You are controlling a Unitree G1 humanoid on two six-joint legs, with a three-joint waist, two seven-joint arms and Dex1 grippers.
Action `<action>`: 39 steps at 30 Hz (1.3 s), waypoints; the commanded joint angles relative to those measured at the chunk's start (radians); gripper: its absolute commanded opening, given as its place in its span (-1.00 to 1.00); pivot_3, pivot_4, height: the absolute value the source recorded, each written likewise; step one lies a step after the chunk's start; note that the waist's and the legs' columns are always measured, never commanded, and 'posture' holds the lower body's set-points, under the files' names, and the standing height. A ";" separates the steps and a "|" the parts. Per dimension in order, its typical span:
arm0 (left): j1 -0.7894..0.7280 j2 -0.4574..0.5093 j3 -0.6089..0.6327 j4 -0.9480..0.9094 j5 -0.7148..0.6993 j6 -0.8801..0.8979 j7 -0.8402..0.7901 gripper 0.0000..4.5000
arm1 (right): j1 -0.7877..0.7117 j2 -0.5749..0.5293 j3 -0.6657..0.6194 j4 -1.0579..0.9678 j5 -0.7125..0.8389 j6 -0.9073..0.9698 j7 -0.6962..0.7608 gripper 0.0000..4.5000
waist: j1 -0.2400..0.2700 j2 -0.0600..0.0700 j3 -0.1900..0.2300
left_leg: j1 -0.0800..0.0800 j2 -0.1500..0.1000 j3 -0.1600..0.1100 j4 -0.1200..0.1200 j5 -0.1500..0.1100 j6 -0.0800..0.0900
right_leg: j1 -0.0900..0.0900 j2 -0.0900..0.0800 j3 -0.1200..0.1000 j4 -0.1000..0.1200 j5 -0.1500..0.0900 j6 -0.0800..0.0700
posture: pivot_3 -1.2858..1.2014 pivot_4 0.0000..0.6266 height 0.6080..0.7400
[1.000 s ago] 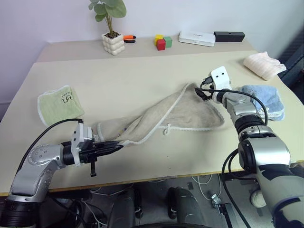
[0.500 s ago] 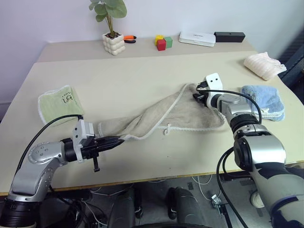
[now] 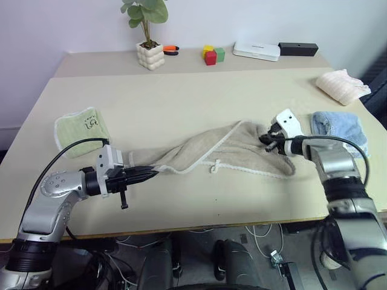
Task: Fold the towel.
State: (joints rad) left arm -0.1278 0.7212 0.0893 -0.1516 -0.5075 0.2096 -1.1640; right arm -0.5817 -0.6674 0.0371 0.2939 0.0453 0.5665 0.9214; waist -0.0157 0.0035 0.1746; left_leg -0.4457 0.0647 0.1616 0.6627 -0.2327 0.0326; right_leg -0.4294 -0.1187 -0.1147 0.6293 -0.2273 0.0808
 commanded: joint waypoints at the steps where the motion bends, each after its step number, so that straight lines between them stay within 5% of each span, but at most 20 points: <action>1: -0.028 -0.001 -0.002 0.002 0.007 -0.021 -0.012 -1.00 | 0.067 -0.057 0.057 -0.152 0.016 -0.071 0.104 -0.98 | 0.001 0.000 0.000 | 0.000 0.000 0.000 0.000 0.000 0.000 | 0.000 0.000 0.000 0.000 0.000 0.000 | 0.03 -0.52 1.00; 3: -0.037 -0.005 -0.007 0.009 0.012 -0.023 -0.015 -1.00 | 0.043 -0.037 0.029 -0.117 0.037 -0.041 0.076 -0.98 | -0.001 0.000 0.000 | 0.000 0.000 0.000 0.000 0.000 0.000 | -0.001 0.000 0.000 0.000 0.000 0.000 | 0.03 -0.52 1.00; 6: -0.044 -0.010 -0.014 0.013 0.021 -0.028 -0.019 -1.00 | 0.022 -0.030 0.022 -0.065 0.038 -0.055 0.061 -0.61 | -0.002 0.000 0.001 | -0.001 0.000 0.001 0.000 0.000 0.000 | -0.001 0.000 0.000 0.000 0.000 0.000 | 0.03 -0.52 1.00; 13: -0.030 -0.006 -0.017 0.004 0.034 -0.037 -0.017 -1.00 | -0.021 -0.067 0.023 0.060 -0.024 -0.144 0.000 0.94 | 0.000 0.000 0.001 | -0.001 0.000 0.001 0.000 0.000 0.000 | -0.001 0.000 0.000 0.000 0.000 0.000 | 0.03 -0.52 1.00; 31: -0.039 -0.015 -0.026 0.023 0.048 -0.061 -0.017 -1.00 | -0.198 0.005 -0.052 0.214 0.062 -0.110 -0.093 0.98 | -0.001 0.001 0.002 | -0.002 0.000 0.001 0.000 0.001 0.002 | -0.001 0.000 0.000 0.000 0.000 0.000 | 0.03 -0.52 1.00; 39: -0.037 -0.017 -0.034 0.018 0.056 -0.068 -0.018 -1.00 | -0.337 0.076 -0.058 0.534 0.015 -0.220 -0.252 0.98 | -0.001 0.001 0.002 | -0.002 0.000 0.002 0.000 0.004 -0.002 | -0.002 0.000 0.000 0.000 0.000 0.000 | 0.03 -0.52 1.00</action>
State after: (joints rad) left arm -0.1596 0.7057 0.0517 -0.1181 -0.4479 0.1620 -1.1789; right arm -0.8873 -0.5859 -0.0052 0.8005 0.0757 0.3855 0.6928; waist -0.0165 0.0049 0.1764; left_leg -0.4481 0.0644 0.1638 0.6628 -0.2287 0.0310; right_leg -0.4311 -0.1184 -0.1146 0.6296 -0.2271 0.0811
